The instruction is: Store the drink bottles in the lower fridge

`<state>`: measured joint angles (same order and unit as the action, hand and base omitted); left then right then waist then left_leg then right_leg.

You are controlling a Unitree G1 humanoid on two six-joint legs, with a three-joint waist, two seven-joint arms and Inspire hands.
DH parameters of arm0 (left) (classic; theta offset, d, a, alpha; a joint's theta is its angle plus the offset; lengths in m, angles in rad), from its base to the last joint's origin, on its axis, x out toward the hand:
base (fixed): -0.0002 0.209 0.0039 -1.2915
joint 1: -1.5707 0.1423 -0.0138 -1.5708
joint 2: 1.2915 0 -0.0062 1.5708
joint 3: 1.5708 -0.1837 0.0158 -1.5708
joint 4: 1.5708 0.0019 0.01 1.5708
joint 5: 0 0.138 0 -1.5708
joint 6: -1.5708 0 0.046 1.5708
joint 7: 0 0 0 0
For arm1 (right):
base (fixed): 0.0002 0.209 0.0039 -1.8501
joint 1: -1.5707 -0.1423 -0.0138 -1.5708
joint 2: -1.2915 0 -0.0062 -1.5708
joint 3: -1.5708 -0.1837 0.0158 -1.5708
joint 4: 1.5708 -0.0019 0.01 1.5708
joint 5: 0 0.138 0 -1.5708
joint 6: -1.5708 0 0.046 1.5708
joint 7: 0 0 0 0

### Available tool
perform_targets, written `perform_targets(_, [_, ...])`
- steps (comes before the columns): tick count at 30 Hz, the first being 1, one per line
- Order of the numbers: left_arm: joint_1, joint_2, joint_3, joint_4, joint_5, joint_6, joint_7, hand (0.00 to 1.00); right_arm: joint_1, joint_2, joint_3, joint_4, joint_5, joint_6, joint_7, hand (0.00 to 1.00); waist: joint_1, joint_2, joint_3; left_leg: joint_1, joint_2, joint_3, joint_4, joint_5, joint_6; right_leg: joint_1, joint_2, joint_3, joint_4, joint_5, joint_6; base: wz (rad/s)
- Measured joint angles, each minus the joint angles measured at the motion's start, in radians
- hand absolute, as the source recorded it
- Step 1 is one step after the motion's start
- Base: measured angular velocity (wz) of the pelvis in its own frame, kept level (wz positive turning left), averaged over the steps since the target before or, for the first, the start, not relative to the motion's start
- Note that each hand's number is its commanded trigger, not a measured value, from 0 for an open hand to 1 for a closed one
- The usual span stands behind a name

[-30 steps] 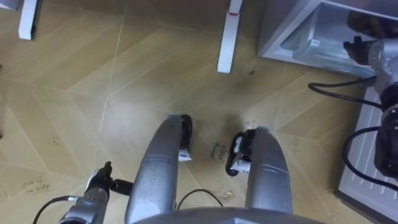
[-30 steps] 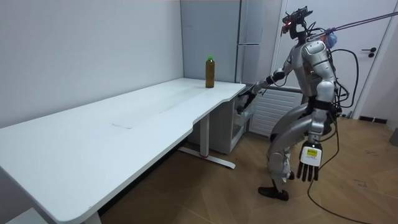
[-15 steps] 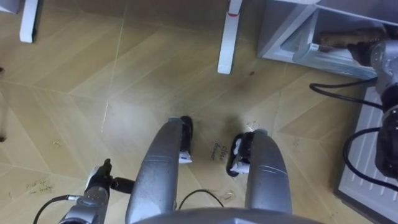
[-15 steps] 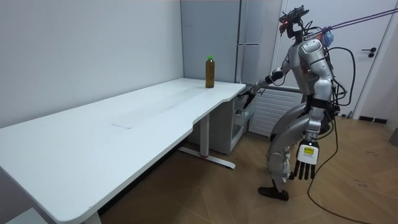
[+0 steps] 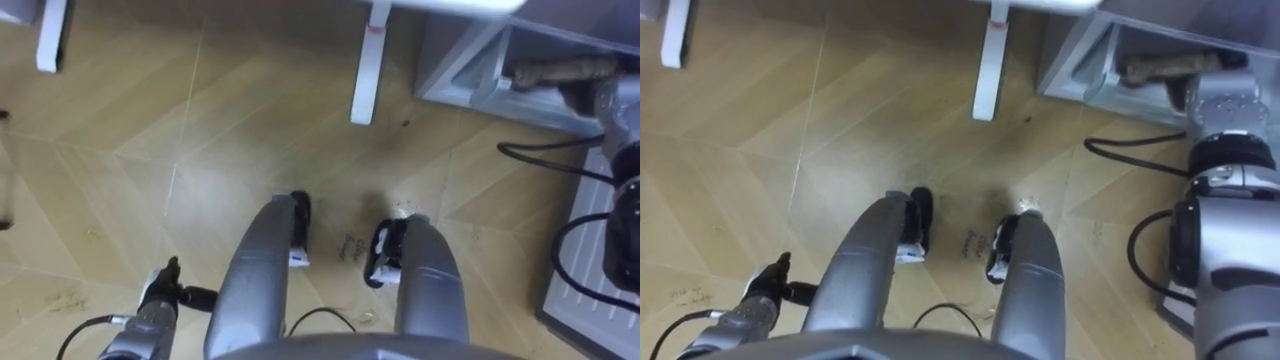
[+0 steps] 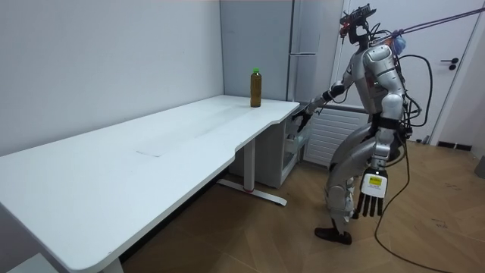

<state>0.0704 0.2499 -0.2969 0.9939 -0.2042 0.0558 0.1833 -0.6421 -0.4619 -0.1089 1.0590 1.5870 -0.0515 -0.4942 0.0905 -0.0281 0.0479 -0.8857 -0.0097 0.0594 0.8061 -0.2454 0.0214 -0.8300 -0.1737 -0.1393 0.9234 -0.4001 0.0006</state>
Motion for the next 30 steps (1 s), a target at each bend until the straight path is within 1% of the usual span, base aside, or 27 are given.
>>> perform_targets(4, [-0.002, -0.002, 0.0, 0.024, 0.0, -0.004, -0.002, 0.0, 0.02, 0.009, 0.0, 0.047, -0.001, 0.0, 0.011, 0.0, 0.0, 0.005, 0.0017, 0.073, -0.006, -0.002, -0.054, 0.002, 0.0, 0.077, 0.001, -0.007, -0.06, 0.006, 0.007, 0.01])
perform_targets(7, [-0.013, -0.003, 0.0, 0.03, 0.001, -0.006, -0.007, 0.0, 0.041, 0.018, 0.0, 0.086, -0.007, 0.0, 0.012, 0.0, 0.0, 0.006, 0.0026, 0.133, -0.009, -0.006, -0.089, 0.002, 0.0, 0.146, -0.001, -0.023, -0.104, 0.007, 0.008, 0.07])
perform_targets(10, [-0.028, -0.005, 0.002, 0.046, 0.002, -0.014, -0.019, 0.0, 0.065, 0.03, 0.0, 0.117, -0.049, 0.001, 0.018, 0.0, 0.0, 0.01, 0.0055, 0.2, -0.01, -0.008, -0.121, 0.002, 0.0, 0.217, 0.0, -0.032, -0.146, 0.007, 0.01, 0.04])
perform_targets(12, [-0.028, -0.006, 0.005, 0.051, 0.001, -0.017, -0.021, 0.0, 0.1, 0.036, 0.0, 0.117, -0.116, 0.001, 0.034, 0.0, 0.0, 0.018, 0.0078, 0.25, -0.01, -0.009, -0.153, 0.002, -0.001, 0.271, 0.003, -0.042, -0.184, 0.008, 0.012, 0.04])
perform_targets(16, [-0.03, -0.008, 0.01, 0.079, 0.002, -0.02, -0.045, 0.0, 0.145, 0.043, 0.006, 0.117, -0.207, 0.001, 0.034, 0.0, 0.001, 0.027, 0.0063, 0.318, -0.013, -0.014, -0.196, 0.004, -0.004, 0.345, 0.006, -0.052, -0.236, 0.012, 0.017, 0.01])
perform_targets(20, [-0.012, -0.01, 0.065, 0.087, 0.001, -0.023, -0.061, 0.0, 0.214, 0.053, 0.011, 0.117, -0.399, 0.002, 0.034, 0.0, 0.0, 0.025, 0.0059, 0.412, -0.015, -0.014, -0.254, 0.005, -0.005, 0.443, 0.012, -0.059, -0.302, 0.021, 0.023, 0.0])
perform_targets(22, [0.003, -0.01, 0.084, 0.085, 0.003, -0.035, -0.068, 0.0, 0.25, 0.054, 0.013, 0.116, -0.46, 0.006, 0.047, 0.0, -0.01, 0.027, 0.0037, 0.456, -0.019, -0.016, -0.276, 0.005, -0.005, 0.498, 0.011, -0.072, -0.338, 0.023, 0.028, 0.08])
perform_targets(23, [0.01, -0.009, 0.109, 0.088, 0.004, -0.04, -0.079, 0.0, 0.284, 0.055, 0.013, 0.115, -0.486, 0.006, 0.064, 0.0, -0.014, 0.022, 0.0008, 0.487, -0.019, -0.016, -0.294, 0.005, -0.005, 0.534, 0.012, -0.081, -0.362, 0.025, 0.031, 0.15])
perform_targets(24, [0.024, -0.008, 0.139, 0.09, 0.002, -0.049, -0.087, 0.0, 0.329, 0.058, 0.013, 0.113, -0.507, 0.005, 0.087, 0.0, -0.015, 0.013, -0.0087, 0.521, -0.019, -0.016, -0.314, 0.005, -0.005, 0.569, 0.017, -0.086, -0.392, 0.029, 0.035, 0.11])
perform_targets(25, [0.033, -0.007, 0.152, 0.092, 0.002, -0.052, -0.089, 0.0, 0.352, 0.06, 0.013, 0.113, -0.522, 0.006, 0.098, 0.0, -0.014, 0.006, -0.0142, 0.54, -0.019, -0.015, -0.325, 0.005, -0.005, 0.588, 0.019, -0.088, -0.408, 0.033, 0.036, 0.0])
perform_targets(26, [0.058, -0.007, 0.182, 0.091, 0.002, -0.056, -0.092, 0.0, 0.392, 0.065, 0.012, 0.109, -0.556, 0.006, 0.113, 0.0, -0.014, -0.009, -0.0282, 0.581, -0.019, -0.012, -0.353, 0.005, -0.006, 0.628, 0.022, -0.089, -0.44, 0.04, 0.037, -0.1])
perform_targets(27, [0.082, -0.007, 0.206, 0.091, 0.002, -0.057, -0.095, 0.0, 0.424, 0.072, 0.013, 0.105, -0.593, 0.008, 0.129, 0.0, -0.017, -0.022, -0.0364, 0.629, -0.019, -0.01, -0.38, 0.006, -0.007, 0.676, 0.029, -0.088, -0.474, 0.048, 0.041, -0.1])
perform_targets(28, [0.094, -0.007, 0.213, 0.092, 0.002, -0.057, -0.096, 0.0, 0.442, 0.074, 0.013, 0.104, -0.611, 0.008, 0.139, 0.0, -0.023, -0.027, -0.0407, 0.649, -0.017, -0.01, -0.388, 0.006, -0.007, 0.703, 0.034, -0.088, -0.494, 0.054, 0.042, -0.1])
perform_targets(29, [0.119, -0.007, 0.222, 0.09, 0.002, -0.059, -0.1, 0.0, 0.481, 0.078, 0.012, 0.094, -0.647, 0.009, 0.155, 0.0, -0.03, -0.035, -0.0482, 0.689, -0.013, -0.01, -0.401, 0.006, -0.007, 0.759, 0.044, -0.091, -0.537, 0.07, 0.043, -0.09])
perform_targets(30, [0.14, -0.008, 0.227, 0.087, 0.003, -0.062, -0.104, 0.0, 0.516, 0.08, 0.012, 0.071, -0.708, 0.008, 0.172, 0.0, -0.033, -0.036, -0.0506, 0.717, -0.008, -0.01, -0.405, 0.005, -0.007, 0.803, 0.056, -0.092, -0.582, 0.091, 0.044, -0.12])
